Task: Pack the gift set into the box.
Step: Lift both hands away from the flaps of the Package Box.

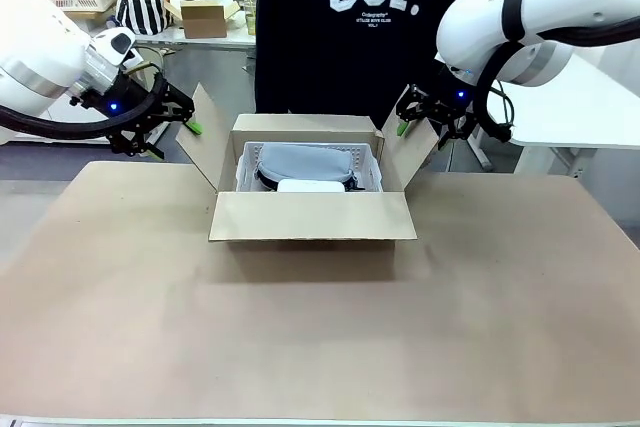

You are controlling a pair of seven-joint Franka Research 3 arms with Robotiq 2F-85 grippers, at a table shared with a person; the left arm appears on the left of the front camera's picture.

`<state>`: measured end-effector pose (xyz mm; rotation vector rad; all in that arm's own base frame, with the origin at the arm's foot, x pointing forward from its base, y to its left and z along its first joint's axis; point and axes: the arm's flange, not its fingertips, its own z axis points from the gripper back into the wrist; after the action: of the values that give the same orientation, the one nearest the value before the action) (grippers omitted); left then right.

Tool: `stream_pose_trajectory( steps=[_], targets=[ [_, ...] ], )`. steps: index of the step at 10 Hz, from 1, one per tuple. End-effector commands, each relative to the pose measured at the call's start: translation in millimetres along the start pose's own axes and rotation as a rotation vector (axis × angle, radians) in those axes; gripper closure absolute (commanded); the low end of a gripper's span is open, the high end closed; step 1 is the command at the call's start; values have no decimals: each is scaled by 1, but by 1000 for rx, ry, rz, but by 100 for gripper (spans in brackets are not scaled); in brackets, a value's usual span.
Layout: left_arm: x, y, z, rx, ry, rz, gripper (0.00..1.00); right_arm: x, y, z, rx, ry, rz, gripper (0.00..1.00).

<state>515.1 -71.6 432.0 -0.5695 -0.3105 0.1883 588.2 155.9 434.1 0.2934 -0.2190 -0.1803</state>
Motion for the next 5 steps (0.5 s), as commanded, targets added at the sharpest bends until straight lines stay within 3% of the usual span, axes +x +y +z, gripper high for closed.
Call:
stream_pose_trajectory(
  steps=[1, 3, 5],
  targets=[
    [-1, -1, 3, 11, -2, 7, 0, 0, 4, 1, -24, 2, -12, 0],
    [0, 0, 0, 0, 0, 0, 0, 0, 0, 0, 0, 0, 0, 0],
    [-8, -6, 68, -301, -14, -161, 0, -5, -8, 67, 357, 9, 83, 0]
  ],
)
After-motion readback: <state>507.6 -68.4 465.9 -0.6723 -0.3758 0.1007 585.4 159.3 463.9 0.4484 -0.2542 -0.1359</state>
